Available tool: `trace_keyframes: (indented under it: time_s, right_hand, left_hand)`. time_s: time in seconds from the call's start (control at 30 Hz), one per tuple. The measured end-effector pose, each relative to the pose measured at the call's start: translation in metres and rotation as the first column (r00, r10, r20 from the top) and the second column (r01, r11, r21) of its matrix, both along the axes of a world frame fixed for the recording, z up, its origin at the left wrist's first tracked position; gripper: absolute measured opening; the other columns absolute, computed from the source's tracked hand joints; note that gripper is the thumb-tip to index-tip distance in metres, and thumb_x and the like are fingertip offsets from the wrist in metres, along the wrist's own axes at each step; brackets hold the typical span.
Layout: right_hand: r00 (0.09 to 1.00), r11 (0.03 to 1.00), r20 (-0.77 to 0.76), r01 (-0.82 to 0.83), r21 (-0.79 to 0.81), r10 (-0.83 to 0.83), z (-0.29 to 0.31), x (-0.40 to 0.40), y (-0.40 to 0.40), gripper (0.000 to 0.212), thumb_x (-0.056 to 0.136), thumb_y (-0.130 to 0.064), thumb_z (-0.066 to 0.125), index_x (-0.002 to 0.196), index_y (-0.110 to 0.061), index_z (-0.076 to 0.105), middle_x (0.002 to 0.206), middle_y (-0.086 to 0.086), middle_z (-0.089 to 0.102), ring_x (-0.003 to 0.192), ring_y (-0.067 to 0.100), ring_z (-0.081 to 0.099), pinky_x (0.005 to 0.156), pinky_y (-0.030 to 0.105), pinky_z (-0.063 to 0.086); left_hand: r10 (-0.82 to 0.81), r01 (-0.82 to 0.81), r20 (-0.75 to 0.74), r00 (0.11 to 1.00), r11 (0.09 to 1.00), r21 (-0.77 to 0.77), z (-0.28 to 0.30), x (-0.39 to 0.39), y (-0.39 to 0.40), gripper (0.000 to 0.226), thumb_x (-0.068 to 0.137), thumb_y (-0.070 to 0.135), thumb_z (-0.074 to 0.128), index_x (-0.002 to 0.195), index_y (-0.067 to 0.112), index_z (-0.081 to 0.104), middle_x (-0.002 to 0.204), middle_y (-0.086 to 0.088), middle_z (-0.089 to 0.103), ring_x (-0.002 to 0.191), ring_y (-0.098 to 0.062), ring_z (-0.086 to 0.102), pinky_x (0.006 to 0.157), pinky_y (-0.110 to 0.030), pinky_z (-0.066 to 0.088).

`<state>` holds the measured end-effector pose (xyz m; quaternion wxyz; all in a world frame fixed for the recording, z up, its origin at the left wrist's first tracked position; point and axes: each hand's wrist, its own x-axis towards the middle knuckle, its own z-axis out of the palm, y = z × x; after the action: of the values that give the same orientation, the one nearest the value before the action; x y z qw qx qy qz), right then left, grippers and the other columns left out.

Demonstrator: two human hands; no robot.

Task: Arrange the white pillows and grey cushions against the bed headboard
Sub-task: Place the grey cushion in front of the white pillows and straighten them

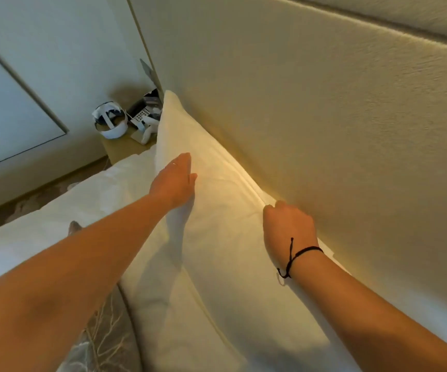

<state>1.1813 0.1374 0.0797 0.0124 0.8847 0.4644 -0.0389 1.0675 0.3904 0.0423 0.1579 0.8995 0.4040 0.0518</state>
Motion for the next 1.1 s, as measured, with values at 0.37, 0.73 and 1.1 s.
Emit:
trace_keyframes:
  time_s: [0.37, 0.73, 1.1]
  right_hand:
    - [0.877, 0.956, -0.382, -0.269, 0.114, 0.292, -0.067, -0.171, -0.024, 0.030, 0.101, -0.039, 0.035, 0.110, -0.018, 0.056, 0.103, 0.003, 0.059, 0.091, 0.024, 0.058, 0.071, 0.034, 0.040]
    - [0.831, 0.967, -0.537, 0.006, -0.253, -0.145, -0.127, -0.231, -0.062, 0.054, 0.093, -0.062, 0.042, 0.117, -0.014, 0.051, 0.117, 0.005, 0.055, 0.105, 0.023, 0.054, 0.079, 0.031, 0.042]
    - [0.851, 0.995, -0.518, -0.101, -0.004, 0.084, -0.083, -0.243, -0.032, 0.024, 0.102, -0.035, 0.034, 0.084, -0.020, 0.036, 0.079, -0.003, 0.042, 0.072, 0.019, 0.039, 0.061, 0.033, 0.026]
  left_hand:
    - [-0.529, 0.499, -0.697, 0.485, 0.821, -0.276, -0.047, -0.156, -0.028, 0.051, 0.102, 0.032, 0.040, 0.150, 0.042, 0.030, 0.163, 0.016, 0.019, 0.152, -0.016, 0.010, 0.123, -0.048, 0.008]
    - [-0.417, 0.581, -0.820, 0.392, 0.803, -0.131, -0.055, -0.150, -0.062, 0.004, 0.092, 0.025, 0.055, 0.090, 0.022, 0.057, 0.098, 0.005, 0.062, 0.103, -0.020, 0.061, 0.110, -0.042, 0.031]
    - [-0.481, 0.728, -0.732, 0.484, 0.685, 0.032, 0.000, -0.182, -0.012, 0.013, 0.093, 0.029, 0.053, 0.097, 0.024, 0.065, 0.103, 0.008, 0.063, 0.101, -0.018, 0.059, 0.100, -0.033, 0.042]
